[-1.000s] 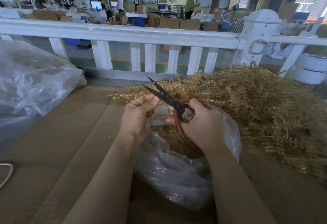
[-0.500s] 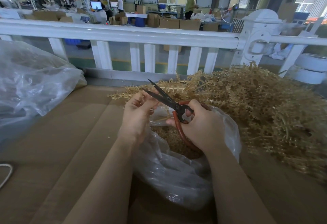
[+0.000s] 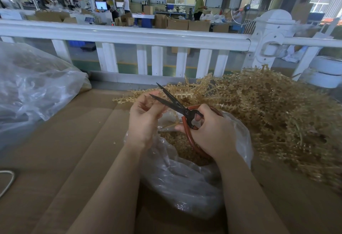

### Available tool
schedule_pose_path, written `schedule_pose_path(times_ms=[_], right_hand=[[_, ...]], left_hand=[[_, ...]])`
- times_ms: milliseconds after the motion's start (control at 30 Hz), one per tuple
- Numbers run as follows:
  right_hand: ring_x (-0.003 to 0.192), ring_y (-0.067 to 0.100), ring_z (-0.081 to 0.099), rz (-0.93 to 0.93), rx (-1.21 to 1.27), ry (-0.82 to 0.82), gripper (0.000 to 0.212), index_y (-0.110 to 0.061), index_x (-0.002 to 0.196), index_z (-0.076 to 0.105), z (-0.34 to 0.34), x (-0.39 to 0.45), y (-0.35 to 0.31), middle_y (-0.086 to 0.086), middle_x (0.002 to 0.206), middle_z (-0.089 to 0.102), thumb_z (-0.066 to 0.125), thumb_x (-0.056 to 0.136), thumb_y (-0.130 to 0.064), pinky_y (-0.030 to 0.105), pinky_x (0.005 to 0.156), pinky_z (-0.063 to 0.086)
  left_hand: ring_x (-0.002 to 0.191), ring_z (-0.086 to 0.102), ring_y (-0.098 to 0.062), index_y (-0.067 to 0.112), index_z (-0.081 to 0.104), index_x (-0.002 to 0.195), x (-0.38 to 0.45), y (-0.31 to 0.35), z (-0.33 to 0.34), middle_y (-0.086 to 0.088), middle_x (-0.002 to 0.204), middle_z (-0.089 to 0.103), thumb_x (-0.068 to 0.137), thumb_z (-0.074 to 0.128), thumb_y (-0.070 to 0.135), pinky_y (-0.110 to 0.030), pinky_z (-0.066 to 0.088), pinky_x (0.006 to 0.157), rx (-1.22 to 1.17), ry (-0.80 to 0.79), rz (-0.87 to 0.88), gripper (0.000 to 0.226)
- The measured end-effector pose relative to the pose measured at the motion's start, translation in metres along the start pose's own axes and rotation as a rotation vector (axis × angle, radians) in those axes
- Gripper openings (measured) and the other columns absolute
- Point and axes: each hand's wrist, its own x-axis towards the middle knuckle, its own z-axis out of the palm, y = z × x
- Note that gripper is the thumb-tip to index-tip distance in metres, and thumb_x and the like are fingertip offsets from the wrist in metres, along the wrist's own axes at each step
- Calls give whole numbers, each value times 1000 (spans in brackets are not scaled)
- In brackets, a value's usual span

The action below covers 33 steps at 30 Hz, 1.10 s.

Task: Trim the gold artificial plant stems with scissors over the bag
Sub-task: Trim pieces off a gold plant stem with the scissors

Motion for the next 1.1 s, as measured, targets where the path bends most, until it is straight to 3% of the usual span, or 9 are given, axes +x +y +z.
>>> schedule_pose_path(times_ms=[100,200,367,533,733,867,933,1100], right_hand=[[62,-9,49,-5,-8,10,55,-33,83,48,0,0,0,-19,68,54,61,69,-85,11,46,29],[63,-10,49,0,5,11,55,-33,83,49,0,0,0,-20,69,54,60,69,-85,12,46,30],[69,-13,49,-3,3,-34,52,-38,88,49,1,0,0,-21,74,58,60,68,-85,10,50,29],[71,-11,52,16,75,-46,56,-35,90,51,4,1,1,-20,78,59,60,68,-86,11,53,36],[69,-11,54,3,109,-20,51,-39,82,40,3,0,2,-20,74,58,64,70,-83,11,52,36],[75,-8,59,-12,158,1,51,-38,87,45,4,0,2,-18,77,61,63,70,-83,13,53,44],[82,-7,60,-12,195,-2,53,-36,88,47,4,0,2,-17,79,63,62,70,-84,12,62,47],[84,-6,59,-8,295,28,61,-32,88,49,1,0,0,-17,75,60,54,68,-89,9,63,45]], left_hand=[[66,67,-7,1,63,101,1,-2,-1,2,75,72,90,59,-11,-16,52,63,-9,14,39,17],[68,68,-9,-3,65,103,2,-4,-4,-3,79,72,92,61,-3,-18,54,65,17,37,49,11],[63,58,-9,0,67,93,3,-5,-5,-3,73,66,95,59,2,-18,49,63,54,74,35,8],[66,53,-10,16,72,80,3,-1,-4,4,73,66,96,55,2,-23,47,70,-21,103,-77,27],[61,53,-6,7,69,87,2,2,-2,4,66,61,95,58,4,-16,46,65,-107,160,-104,14],[63,49,-10,9,66,79,3,1,-2,1,67,58,94,61,5,-21,45,66,-102,198,-98,15],[63,49,-11,9,65,79,3,1,-1,1,67,58,93,63,4,-22,45,68,-90,212,-91,15],[64,56,-10,8,67,84,4,1,-1,3,68,64,92,64,5,-23,52,66,-83,238,-101,9]])
